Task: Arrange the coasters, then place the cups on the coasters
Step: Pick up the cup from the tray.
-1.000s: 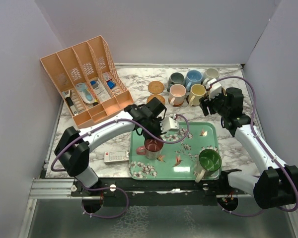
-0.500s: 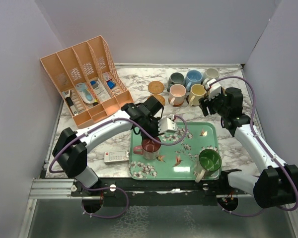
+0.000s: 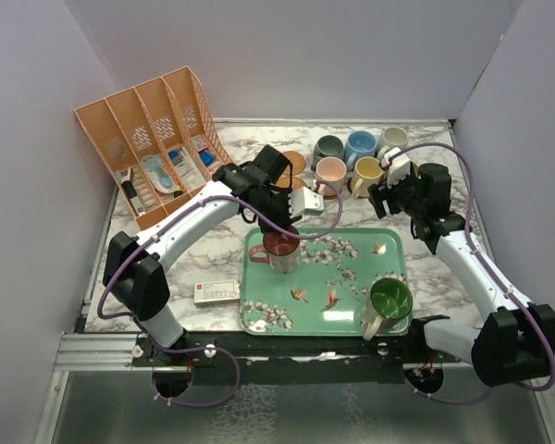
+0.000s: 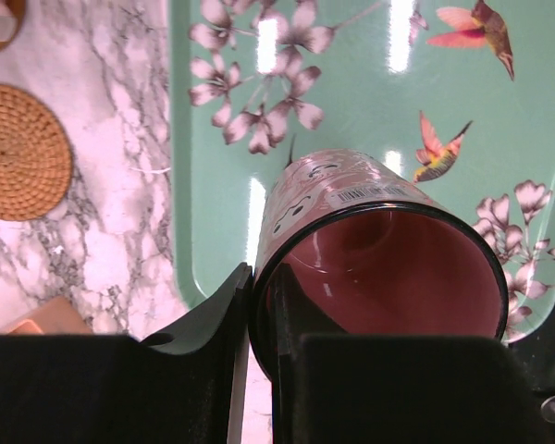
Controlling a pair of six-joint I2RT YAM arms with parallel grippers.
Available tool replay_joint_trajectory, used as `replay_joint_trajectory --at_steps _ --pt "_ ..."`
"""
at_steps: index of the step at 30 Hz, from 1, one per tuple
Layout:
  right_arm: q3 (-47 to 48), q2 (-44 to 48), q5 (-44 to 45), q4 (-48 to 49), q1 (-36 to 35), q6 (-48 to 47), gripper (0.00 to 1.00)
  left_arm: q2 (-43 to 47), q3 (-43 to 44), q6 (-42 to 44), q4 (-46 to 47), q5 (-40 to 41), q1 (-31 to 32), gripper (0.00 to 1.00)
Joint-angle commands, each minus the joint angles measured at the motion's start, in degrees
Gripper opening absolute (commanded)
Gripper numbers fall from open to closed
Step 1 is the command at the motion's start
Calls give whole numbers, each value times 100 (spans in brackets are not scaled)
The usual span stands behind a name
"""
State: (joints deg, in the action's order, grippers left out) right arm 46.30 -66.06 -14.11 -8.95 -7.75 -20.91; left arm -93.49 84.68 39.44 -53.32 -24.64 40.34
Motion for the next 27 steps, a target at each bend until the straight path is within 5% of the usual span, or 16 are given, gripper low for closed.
replay_joint_trajectory --at_steps 1,21,27 --pt "-25 -65 -149 156 33 -52 72 -67 542 175 -25 -479 -291 0" --pt "1 -99 -171 110 36 -59 73 -1798 3442 -19 -38 -545 -1704 0" --pt "106 10 -957 -208 29 -147 73 -2148 3796 -359 -4 -579 -1722 0"
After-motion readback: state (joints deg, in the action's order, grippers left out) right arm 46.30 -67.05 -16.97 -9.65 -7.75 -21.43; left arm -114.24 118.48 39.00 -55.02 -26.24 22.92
